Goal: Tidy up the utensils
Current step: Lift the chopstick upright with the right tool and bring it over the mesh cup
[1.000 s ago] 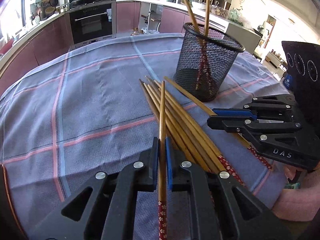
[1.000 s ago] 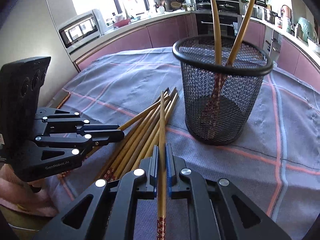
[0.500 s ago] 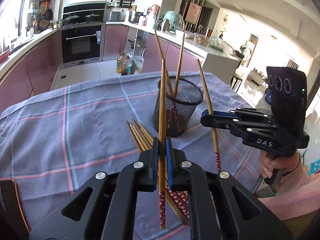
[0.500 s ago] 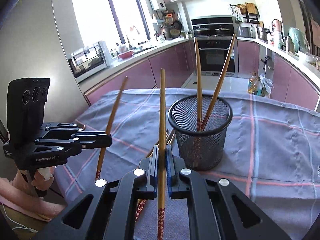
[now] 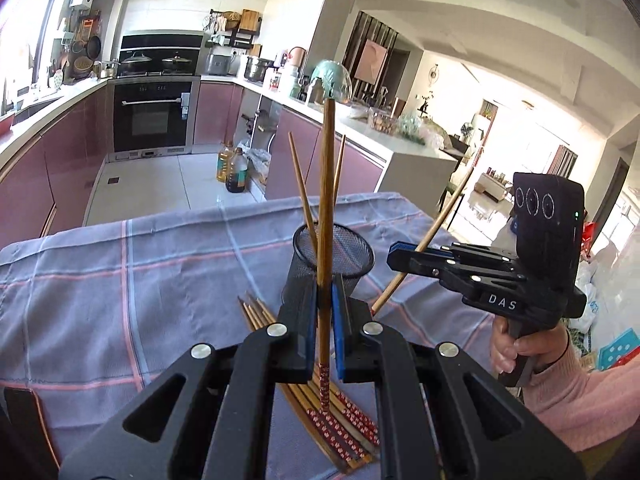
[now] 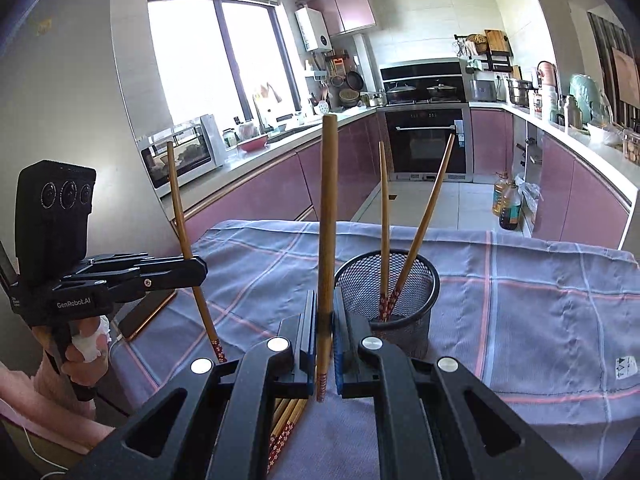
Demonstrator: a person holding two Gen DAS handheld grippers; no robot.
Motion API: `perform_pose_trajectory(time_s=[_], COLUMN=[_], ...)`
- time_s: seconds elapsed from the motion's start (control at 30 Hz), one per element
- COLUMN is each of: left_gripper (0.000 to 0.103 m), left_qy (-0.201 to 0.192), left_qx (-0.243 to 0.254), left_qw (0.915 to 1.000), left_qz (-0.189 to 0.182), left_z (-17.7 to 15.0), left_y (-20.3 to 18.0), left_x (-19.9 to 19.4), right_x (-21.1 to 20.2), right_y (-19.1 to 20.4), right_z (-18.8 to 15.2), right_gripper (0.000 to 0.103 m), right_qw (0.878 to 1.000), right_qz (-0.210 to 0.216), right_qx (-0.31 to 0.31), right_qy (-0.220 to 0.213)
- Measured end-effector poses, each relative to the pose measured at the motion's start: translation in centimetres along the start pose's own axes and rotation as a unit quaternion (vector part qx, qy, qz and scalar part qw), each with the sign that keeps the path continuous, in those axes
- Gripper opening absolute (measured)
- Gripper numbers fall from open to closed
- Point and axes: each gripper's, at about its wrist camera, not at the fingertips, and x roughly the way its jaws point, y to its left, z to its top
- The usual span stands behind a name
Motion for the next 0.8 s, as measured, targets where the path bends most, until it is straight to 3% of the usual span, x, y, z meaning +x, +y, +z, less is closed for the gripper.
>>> perform_pose_trajectory(time_s=[0.43,0.8], left_gripper=[0.008,0.008], left_qy=[-0.062,-0.091], left_qx=[0.017,0.018], left_qw=[0.9978,0.9957], left_qz=[-0.020,-0.007], left_z=[5.6,8.6], left_y=[-2.2,-3.2], left_x=[0.7,1.9], right_x=[-3.0,-2.6], right_y=[-0.6,-1.3], right_z=[5.0,7.1], right_gripper=[0.006,0.006], right_qw=[0.998,0.996], right_qz=[-0.010,-0.023], right_qx=[-0.024,-0.024], right_qy=[-0.060,-0.083])
